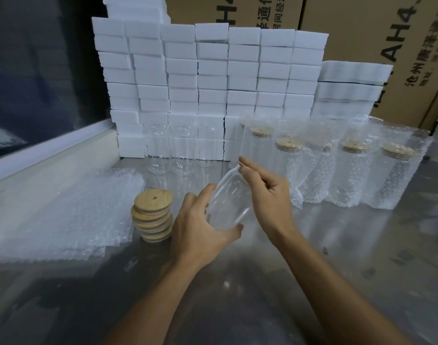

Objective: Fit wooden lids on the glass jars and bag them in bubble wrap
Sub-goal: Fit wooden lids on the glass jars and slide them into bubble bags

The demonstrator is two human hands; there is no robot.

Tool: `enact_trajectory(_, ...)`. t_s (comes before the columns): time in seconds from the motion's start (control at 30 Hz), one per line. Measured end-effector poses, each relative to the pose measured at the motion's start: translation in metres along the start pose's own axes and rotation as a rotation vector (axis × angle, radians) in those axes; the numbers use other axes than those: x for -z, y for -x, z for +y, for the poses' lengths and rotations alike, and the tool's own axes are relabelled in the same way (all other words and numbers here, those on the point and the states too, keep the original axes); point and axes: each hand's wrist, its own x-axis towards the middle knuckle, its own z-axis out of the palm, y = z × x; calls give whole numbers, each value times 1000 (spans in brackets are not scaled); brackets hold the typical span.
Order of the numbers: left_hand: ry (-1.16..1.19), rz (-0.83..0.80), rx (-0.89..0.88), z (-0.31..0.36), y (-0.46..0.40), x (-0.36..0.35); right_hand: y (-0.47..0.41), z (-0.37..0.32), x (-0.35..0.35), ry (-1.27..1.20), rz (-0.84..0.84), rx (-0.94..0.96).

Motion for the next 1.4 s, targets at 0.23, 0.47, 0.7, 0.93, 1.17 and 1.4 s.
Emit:
enact_trajectory(0.23, 220, -238, 47, 2, -2, 10, -1, 6, 21, -263, -92, -221)
enact_trajectory(0.47, 696, -528, 260, 10, -1, 9, -3, 0, 24, -406, -149, -231)
enact_trajectory(0.7, 24, -100, 19, 3, 5, -4, 12, -2, 8, -158, 25, -154)
enact_trajectory(0.93, 115, -155, 140, -1, 4, -5, 22, 6, -7, 95, -123, -36)
enact_trajectory(1.17, 109, -223, 78, -1, -1, 7, 22, 25, -5, 134, -179, -81)
enact_trajectory(1.4, -12, 326, -228, 14, -20, 54, 15, 46, 10, 156, -141, -167)
